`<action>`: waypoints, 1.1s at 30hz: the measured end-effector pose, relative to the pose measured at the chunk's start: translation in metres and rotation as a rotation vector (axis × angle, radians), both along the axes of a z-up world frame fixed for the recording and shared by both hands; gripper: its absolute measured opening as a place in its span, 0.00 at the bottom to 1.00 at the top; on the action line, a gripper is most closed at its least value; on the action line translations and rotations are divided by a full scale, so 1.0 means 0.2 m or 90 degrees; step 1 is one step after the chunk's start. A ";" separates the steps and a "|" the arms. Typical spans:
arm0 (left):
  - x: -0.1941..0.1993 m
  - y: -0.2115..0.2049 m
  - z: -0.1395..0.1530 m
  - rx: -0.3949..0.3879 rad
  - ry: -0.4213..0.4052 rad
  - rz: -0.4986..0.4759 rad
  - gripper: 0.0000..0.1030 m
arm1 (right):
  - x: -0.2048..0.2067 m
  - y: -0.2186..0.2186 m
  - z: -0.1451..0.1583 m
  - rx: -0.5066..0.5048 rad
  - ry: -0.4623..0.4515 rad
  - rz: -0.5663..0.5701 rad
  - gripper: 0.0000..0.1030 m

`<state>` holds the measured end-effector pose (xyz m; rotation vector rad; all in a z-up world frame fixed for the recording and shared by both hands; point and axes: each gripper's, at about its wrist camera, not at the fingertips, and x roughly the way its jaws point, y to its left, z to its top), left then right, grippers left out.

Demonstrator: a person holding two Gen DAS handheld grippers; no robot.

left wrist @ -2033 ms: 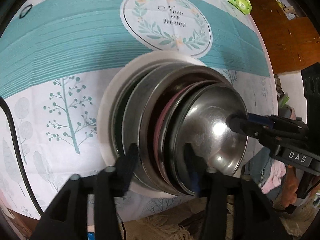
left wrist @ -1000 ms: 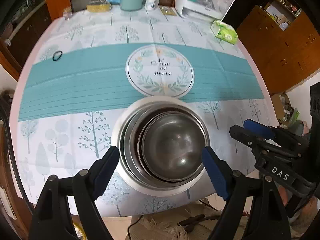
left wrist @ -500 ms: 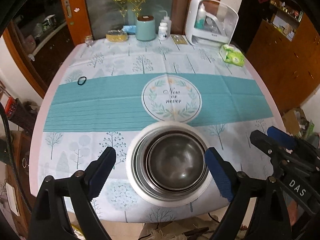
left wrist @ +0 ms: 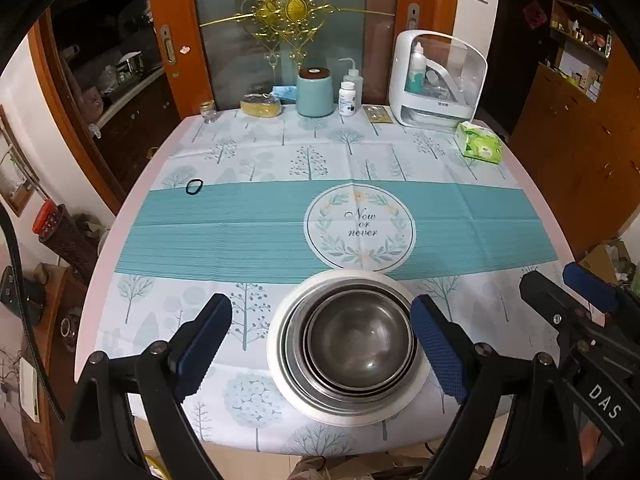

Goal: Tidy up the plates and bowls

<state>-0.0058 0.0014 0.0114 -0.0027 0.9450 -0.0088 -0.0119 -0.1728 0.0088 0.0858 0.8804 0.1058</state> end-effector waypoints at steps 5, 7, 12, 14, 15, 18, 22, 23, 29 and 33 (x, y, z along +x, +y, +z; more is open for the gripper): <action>-0.03 0.00 0.03 0.004 -0.017 0.005 0.87 | -0.02 0.03 0.02 -0.005 -0.009 0.009 0.61; -0.04 0.00 0.03 0.010 -0.022 0.006 0.87 | -0.02 0.03 0.02 -0.008 -0.013 0.007 0.61; -0.05 0.00 0.04 0.010 -0.026 0.005 0.87 | -0.03 0.03 0.02 -0.008 -0.011 0.008 0.61; -0.05 0.00 0.04 0.011 -0.025 0.006 0.87 | -0.04 0.04 0.02 -0.007 -0.010 0.007 0.61; -0.06 0.00 0.04 0.010 -0.025 0.005 0.87 | -0.04 0.04 0.02 -0.007 -0.009 0.007 0.61; -0.06 0.00 0.04 0.011 -0.024 0.003 0.87 | -0.05 0.04 0.02 -0.008 -0.007 0.007 0.61; -0.07 0.00 0.05 0.014 -0.022 0.003 0.87 | -0.05 0.04 0.02 -0.010 -0.004 0.009 0.61; -0.07 -0.01 0.05 0.014 -0.023 0.004 0.87 | -0.05 0.04 0.02 -0.010 -0.004 0.008 0.61; -0.08 -0.01 0.05 0.016 -0.025 0.003 0.87 | -0.05 0.04 0.02 -0.012 -0.006 0.007 0.61; -0.08 -0.01 0.05 0.016 -0.026 0.002 0.87 | -0.05 0.04 0.03 -0.014 -0.009 0.007 0.61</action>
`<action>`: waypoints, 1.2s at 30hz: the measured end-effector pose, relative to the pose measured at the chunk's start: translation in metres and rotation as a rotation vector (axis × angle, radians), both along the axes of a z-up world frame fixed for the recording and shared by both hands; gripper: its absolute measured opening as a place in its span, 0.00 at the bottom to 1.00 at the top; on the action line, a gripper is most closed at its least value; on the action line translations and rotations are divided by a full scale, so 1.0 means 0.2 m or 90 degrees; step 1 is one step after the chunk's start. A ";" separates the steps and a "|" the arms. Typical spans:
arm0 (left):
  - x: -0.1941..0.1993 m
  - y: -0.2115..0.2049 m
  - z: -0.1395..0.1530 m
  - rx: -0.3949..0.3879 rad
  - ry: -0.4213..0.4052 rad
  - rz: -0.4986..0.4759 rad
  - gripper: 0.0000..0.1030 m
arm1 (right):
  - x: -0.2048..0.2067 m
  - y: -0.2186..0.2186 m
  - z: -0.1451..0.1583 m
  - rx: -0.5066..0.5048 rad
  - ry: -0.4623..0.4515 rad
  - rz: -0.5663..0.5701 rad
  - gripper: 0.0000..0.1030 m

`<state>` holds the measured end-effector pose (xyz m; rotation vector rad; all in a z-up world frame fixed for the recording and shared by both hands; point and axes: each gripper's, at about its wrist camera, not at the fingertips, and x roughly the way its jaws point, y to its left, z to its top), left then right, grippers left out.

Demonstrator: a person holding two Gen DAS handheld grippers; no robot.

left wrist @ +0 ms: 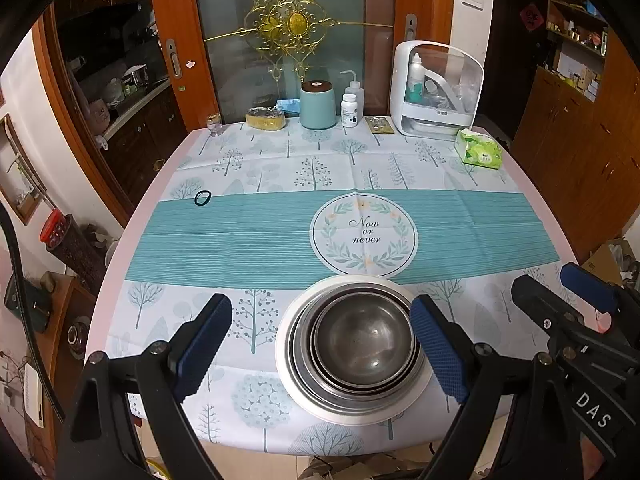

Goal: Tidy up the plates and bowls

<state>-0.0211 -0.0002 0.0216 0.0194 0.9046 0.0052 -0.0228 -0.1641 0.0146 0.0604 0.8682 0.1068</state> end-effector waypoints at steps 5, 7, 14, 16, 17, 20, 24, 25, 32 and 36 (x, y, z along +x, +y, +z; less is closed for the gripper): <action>0.01 0.00 0.00 0.000 0.000 -0.002 0.87 | 0.00 0.00 0.01 -0.003 -0.003 0.000 0.61; 0.01 -0.01 0.00 -0.001 0.000 -0.003 0.87 | 0.01 -0.01 0.02 -0.006 -0.006 -0.001 0.61; 0.02 -0.01 0.01 -0.001 -0.001 -0.005 0.87 | 0.02 -0.01 0.03 -0.010 -0.008 -0.002 0.61; 0.02 -0.01 0.01 -0.001 -0.001 -0.005 0.87 | 0.02 -0.01 0.03 -0.011 -0.008 -0.002 0.61; 0.02 -0.01 0.01 -0.001 0.000 -0.006 0.87 | 0.02 -0.01 0.03 -0.011 -0.008 -0.002 0.61; 0.02 -0.01 0.01 -0.001 -0.001 -0.005 0.87 | 0.02 -0.01 0.03 -0.011 -0.008 -0.002 0.61; 0.03 -0.01 0.01 -0.001 0.000 -0.006 0.87 | 0.02 -0.01 0.02 -0.009 -0.007 0.000 0.61; 0.03 -0.01 0.01 -0.001 0.000 -0.006 0.87 | 0.02 -0.01 0.02 -0.009 -0.007 -0.001 0.61; 0.04 0.00 0.00 -0.001 0.003 -0.004 0.87 | 0.05 0.00 0.01 -0.009 -0.003 0.003 0.61; 0.04 0.01 0.00 -0.003 0.004 -0.004 0.87 | 0.05 0.00 0.01 -0.009 -0.002 0.004 0.61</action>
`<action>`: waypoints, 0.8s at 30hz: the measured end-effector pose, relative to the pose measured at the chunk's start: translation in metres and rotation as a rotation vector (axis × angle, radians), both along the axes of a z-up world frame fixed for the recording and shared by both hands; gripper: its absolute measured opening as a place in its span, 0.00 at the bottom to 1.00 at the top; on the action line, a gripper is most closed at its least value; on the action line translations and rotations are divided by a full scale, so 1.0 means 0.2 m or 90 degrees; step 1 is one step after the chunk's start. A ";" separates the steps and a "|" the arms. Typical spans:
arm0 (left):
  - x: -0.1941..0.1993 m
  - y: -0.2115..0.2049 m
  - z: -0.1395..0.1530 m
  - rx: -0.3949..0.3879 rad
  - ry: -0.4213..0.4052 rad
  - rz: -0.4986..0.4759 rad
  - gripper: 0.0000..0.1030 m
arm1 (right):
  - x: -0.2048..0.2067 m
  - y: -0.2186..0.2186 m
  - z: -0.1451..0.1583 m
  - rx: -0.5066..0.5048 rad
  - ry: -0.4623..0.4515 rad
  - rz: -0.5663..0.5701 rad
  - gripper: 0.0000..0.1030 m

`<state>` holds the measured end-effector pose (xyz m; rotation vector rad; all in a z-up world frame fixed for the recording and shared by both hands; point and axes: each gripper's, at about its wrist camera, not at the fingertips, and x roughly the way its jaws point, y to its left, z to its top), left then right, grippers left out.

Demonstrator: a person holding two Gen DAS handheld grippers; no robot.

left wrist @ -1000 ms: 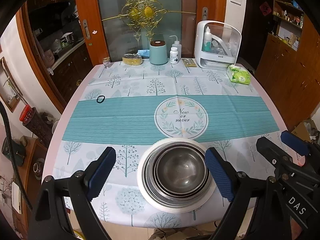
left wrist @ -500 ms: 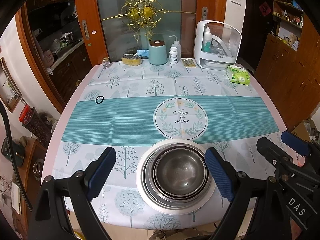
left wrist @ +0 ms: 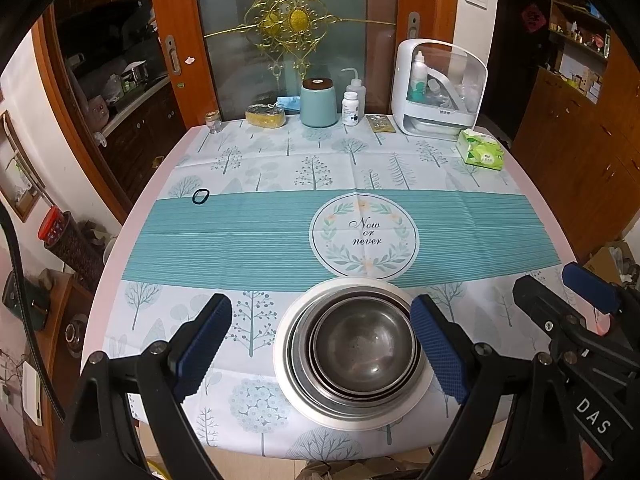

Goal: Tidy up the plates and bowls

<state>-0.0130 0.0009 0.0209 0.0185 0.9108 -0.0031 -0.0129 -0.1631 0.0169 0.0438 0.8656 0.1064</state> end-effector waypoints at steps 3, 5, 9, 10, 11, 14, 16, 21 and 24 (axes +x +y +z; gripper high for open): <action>0.00 0.00 0.00 0.000 0.000 0.000 0.87 | 0.00 0.00 0.00 -0.001 0.000 0.000 0.61; 0.00 0.00 0.00 0.000 0.001 0.000 0.87 | 0.00 0.00 0.00 0.000 0.000 0.000 0.61; 0.00 0.01 -0.02 0.000 0.003 0.003 0.87 | 0.00 0.01 -0.01 0.000 0.001 0.000 0.61; 0.00 0.00 -0.01 0.000 0.003 0.003 0.87 | 0.00 0.01 -0.01 0.000 0.001 0.000 0.61; 0.00 0.00 -0.01 0.000 0.003 0.003 0.87 | 0.00 0.01 -0.01 0.000 0.001 0.000 0.61; 0.00 0.00 -0.02 0.000 0.004 0.004 0.87 | 0.00 0.01 -0.01 0.000 0.001 0.000 0.61; 0.00 0.00 -0.01 0.000 0.004 0.004 0.87 | 0.00 0.01 -0.01 0.000 0.001 0.001 0.61; 0.00 0.01 -0.03 0.001 0.005 0.005 0.87 | 0.01 0.01 -0.01 -0.001 0.000 0.001 0.61; 0.00 0.01 -0.03 0.000 0.006 0.006 0.87 | 0.01 0.01 -0.02 0.001 0.003 0.000 0.61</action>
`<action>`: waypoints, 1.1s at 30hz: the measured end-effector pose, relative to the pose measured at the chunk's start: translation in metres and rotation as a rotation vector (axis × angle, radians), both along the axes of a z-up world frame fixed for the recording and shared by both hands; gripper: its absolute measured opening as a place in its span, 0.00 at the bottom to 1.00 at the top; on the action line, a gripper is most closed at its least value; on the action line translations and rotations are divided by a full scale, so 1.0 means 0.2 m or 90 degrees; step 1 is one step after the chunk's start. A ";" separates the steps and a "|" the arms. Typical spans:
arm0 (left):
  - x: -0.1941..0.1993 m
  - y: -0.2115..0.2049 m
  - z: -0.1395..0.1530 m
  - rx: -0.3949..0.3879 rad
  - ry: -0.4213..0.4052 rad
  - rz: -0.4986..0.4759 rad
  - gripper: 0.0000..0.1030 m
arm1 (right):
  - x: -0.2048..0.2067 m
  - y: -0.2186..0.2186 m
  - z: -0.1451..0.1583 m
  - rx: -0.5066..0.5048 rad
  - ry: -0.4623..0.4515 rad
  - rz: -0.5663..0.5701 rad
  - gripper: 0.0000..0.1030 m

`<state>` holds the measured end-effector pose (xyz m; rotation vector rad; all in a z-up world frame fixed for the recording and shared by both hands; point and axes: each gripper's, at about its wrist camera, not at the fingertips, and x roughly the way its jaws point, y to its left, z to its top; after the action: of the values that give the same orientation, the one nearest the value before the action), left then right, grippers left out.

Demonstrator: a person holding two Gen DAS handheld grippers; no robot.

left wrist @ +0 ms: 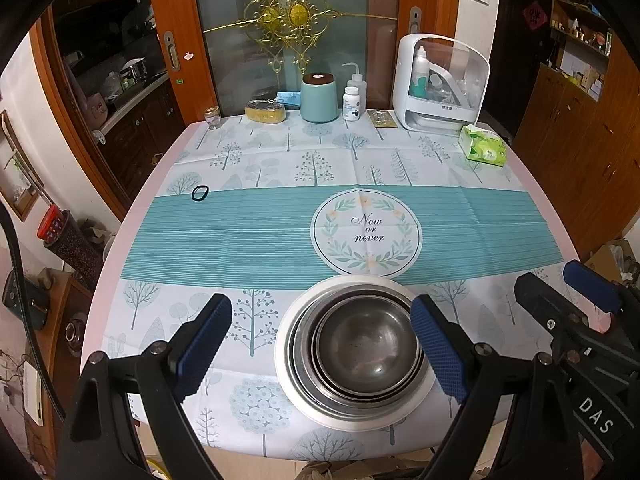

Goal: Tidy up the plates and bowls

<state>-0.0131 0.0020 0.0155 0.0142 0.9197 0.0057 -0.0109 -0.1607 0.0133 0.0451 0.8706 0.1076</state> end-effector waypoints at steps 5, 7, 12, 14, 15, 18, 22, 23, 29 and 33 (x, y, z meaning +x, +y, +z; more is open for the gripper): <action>0.00 0.00 0.00 0.000 0.000 -0.001 0.87 | 0.01 0.00 -0.01 0.000 0.001 0.001 0.61; 0.01 0.00 0.00 0.000 0.001 -0.002 0.87 | 0.01 0.00 -0.01 0.000 0.002 0.000 0.61; 0.00 0.01 -0.03 -0.002 0.003 -0.001 0.87 | 0.01 0.01 -0.02 0.000 0.003 0.000 0.61; 0.00 0.01 -0.03 -0.003 0.004 -0.001 0.87 | 0.01 0.01 -0.01 0.001 0.003 0.000 0.61; -0.01 0.01 -0.04 -0.003 0.004 -0.001 0.87 | 0.01 0.01 -0.01 0.000 0.003 0.000 0.61; -0.01 0.01 -0.05 -0.004 0.006 -0.002 0.87 | 0.00 0.01 -0.02 0.000 0.003 0.000 0.61; -0.01 0.01 -0.05 -0.004 0.006 -0.002 0.87 | 0.00 0.01 -0.02 0.001 0.003 -0.001 0.61; -0.01 0.01 -0.05 -0.004 0.006 -0.002 0.87 | 0.00 0.01 -0.02 0.001 0.003 -0.001 0.61; -0.03 0.01 -0.06 -0.004 0.006 -0.003 0.87 | -0.01 0.01 -0.02 0.001 0.004 -0.002 0.61; -0.03 0.01 -0.06 -0.004 0.006 -0.002 0.87 | -0.01 0.01 -0.03 0.000 0.003 -0.002 0.61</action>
<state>-0.0184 0.0039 0.0034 0.0105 0.9295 -0.0002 -0.0121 -0.1591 0.0083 0.0465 0.8753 0.1053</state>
